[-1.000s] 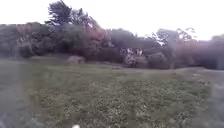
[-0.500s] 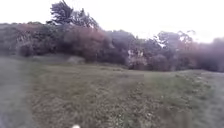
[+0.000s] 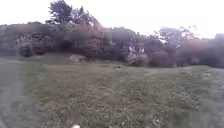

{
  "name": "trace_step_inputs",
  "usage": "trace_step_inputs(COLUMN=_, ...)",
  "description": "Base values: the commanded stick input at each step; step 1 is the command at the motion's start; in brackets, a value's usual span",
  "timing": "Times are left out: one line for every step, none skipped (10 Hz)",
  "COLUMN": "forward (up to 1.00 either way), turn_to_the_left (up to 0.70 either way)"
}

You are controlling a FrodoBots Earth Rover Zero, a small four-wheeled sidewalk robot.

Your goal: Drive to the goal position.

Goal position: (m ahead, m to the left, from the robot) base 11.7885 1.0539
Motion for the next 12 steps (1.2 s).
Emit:
trace_step_inputs(forward=0.45, turn_to_the_left=0.0)
trace_step_inputs(forward=0.45, turn_to_the_left=0.0)
trace_step_inputs(forward=0.45, turn_to_the_left=0.0)
trace_step_inputs(forward=0.45, turn_to_the_left=0.0)
trace_step_inputs(forward=0.45, turn_to_the_left=0.0)
trace_step_inputs(forward=0.45, turn_to_the_left=0.0)
trace_step_inputs(forward=0.45, turn_to_the_left=0.0)
trace_step_inputs(forward=0.45, turn_to_the_left=0.0)
trace_step_inputs(forward=0.45, turn_to_the_left=0.0)
trace_step_inputs(forward=0.45, turn_to_the_left=0.0)
trace_step_inputs(forward=0.45, turn_to_the_left=0.0)
trace_step_inputs(forward=0.45, turn_to_the_left=0.0)
